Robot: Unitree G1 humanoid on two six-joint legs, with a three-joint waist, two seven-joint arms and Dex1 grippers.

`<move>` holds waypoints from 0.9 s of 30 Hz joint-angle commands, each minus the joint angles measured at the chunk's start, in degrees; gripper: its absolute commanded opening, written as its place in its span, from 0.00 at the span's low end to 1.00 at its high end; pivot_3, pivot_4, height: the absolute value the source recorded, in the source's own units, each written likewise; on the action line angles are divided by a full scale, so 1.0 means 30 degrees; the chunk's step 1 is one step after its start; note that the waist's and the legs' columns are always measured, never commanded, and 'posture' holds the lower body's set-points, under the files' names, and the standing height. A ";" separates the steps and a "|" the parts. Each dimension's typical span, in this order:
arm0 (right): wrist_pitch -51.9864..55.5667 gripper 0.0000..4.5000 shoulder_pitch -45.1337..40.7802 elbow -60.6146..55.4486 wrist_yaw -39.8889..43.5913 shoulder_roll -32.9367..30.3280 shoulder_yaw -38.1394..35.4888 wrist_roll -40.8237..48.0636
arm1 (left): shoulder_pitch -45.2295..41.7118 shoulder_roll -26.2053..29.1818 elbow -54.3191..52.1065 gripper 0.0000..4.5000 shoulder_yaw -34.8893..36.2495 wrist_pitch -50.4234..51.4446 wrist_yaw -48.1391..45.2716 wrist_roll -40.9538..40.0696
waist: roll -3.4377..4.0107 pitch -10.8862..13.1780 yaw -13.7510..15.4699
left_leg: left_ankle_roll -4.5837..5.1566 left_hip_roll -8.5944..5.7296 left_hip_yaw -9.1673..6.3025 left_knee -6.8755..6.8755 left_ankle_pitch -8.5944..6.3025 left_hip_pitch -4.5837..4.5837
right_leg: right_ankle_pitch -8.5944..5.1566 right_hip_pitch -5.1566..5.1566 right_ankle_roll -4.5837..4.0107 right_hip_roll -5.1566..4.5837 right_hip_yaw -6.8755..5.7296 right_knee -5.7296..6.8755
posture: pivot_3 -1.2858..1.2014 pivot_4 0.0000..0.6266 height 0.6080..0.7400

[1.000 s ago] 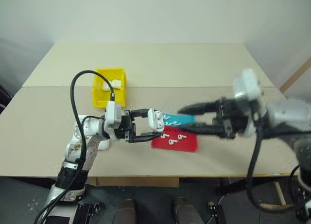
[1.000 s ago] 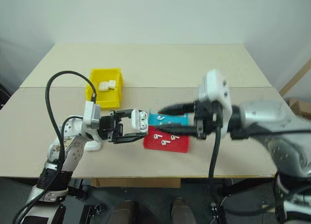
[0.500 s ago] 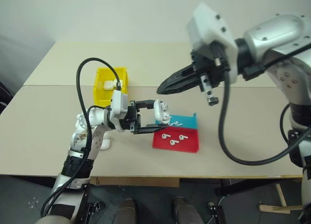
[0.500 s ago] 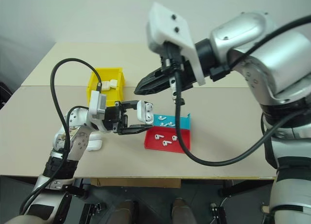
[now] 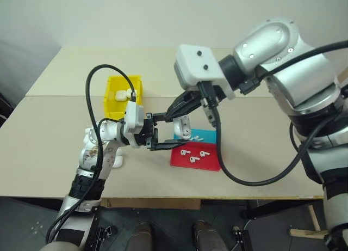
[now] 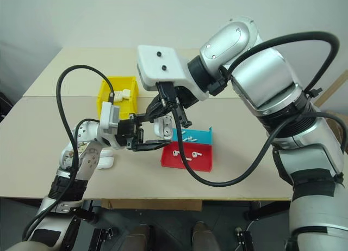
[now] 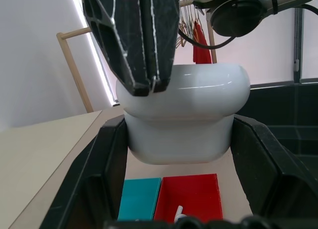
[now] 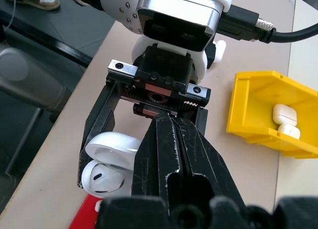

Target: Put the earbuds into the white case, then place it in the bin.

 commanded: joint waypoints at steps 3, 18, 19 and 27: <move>-0.0437 0.01 0.0255 -0.0830 0.0394 0.0112 0.0026 -0.1065 | 0.0140 -0.0118 -0.0686 0.62 0.0115 -0.0566 0.0061 -0.0161 | 0.0000 0.0000 0.0011 | 0.0000 -0.0002 -0.0002 0.0002 0.0000 -0.0001 | 0.0000 0.0000 0.0000 -0.0001 -0.0001 0.0007 | 0.52 0.24 1.00; -0.1474 0.01 0.0898 -0.0388 0.1007 -0.0994 -0.1199 -0.1964 | 0.0294 -0.0033 -0.0592 0.62 0.0360 -0.0714 0.0118 -0.0146 | 0.0001 0.0001 -0.0016 | 0.0001 0.0000 -0.0003 0.0019 0.0000 0.0004 | 0.0000 0.0004 0.0000 0.0001 -0.0002 0.0015 | 0.52 0.24 1.00; -0.1321 0.01 0.0778 -0.0250 0.0870 -0.0911 -0.1467 -0.1836 | 0.0309 -0.0078 -0.0573 0.62 0.0369 -0.0775 0.0130 -0.0140 | 0.0000 0.0001 -0.0008 | 0.0000 0.0000 -0.0003 0.0019 0.0000 0.0003 | 0.0000 0.0003 0.0000 0.0001 -0.0002 0.0016 | 0.52 0.24 1.00; -0.0286 0.01 0.1280 0.0677 -0.2354 0.0207 -0.6016 -0.0161 | 0.0733 -0.0002 -0.1636 0.62 0.1002 -0.0089 0.1792 -0.0426 | -0.0001 0.0001 0.0032 | 0.0000 -0.0003 -0.0009 0.0021 -0.0001 -0.0003 | 0.0000 0.0006 -0.0001 -0.0005 -0.0004 0.0013 | 0.52 0.24 1.00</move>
